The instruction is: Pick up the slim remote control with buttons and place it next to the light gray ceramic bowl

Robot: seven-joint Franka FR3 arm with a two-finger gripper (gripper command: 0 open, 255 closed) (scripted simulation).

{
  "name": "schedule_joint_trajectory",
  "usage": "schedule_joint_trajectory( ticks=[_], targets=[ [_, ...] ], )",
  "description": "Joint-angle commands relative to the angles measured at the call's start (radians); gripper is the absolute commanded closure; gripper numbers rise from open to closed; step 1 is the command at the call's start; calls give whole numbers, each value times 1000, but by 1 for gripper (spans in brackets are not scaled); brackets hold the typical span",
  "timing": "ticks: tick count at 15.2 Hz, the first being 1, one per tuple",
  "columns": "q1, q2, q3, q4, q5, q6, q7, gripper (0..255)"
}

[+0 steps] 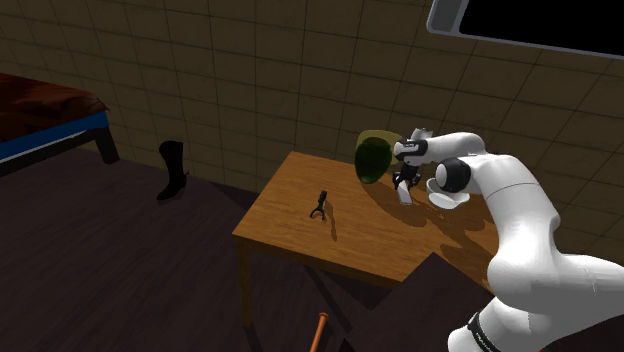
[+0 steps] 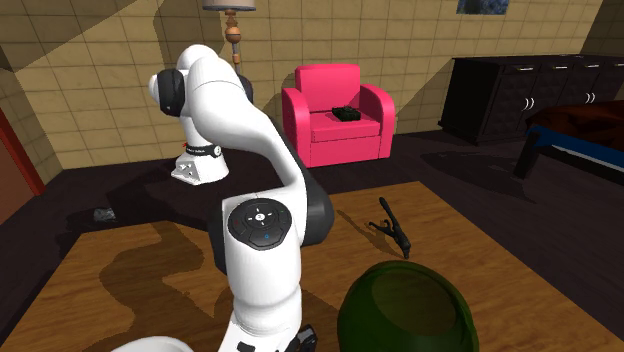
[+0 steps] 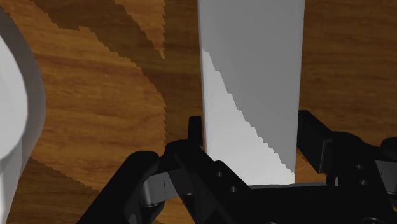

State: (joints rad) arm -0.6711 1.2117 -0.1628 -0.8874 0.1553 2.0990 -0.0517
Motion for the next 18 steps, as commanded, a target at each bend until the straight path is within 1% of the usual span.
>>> schedule_joint_trajectory(
  ticks=[1, 5, 6, 11, 15, 18],
  targets=[
    [-1, 5, 0, 5, 0, -1, 0, 255],
    [-1, 5, 0, 5, 0, -1, 0, 255],
    [-1, 5, 0, 5, 0, -1, 0, 0],
    [-1, 5, 0, 5, 0, -1, 0, 0],
    [9, -99, -7, -56, -4, -45, -1, 0],
    [9, -99, -7, -56, -4, -45, -1, 0]
  ],
)
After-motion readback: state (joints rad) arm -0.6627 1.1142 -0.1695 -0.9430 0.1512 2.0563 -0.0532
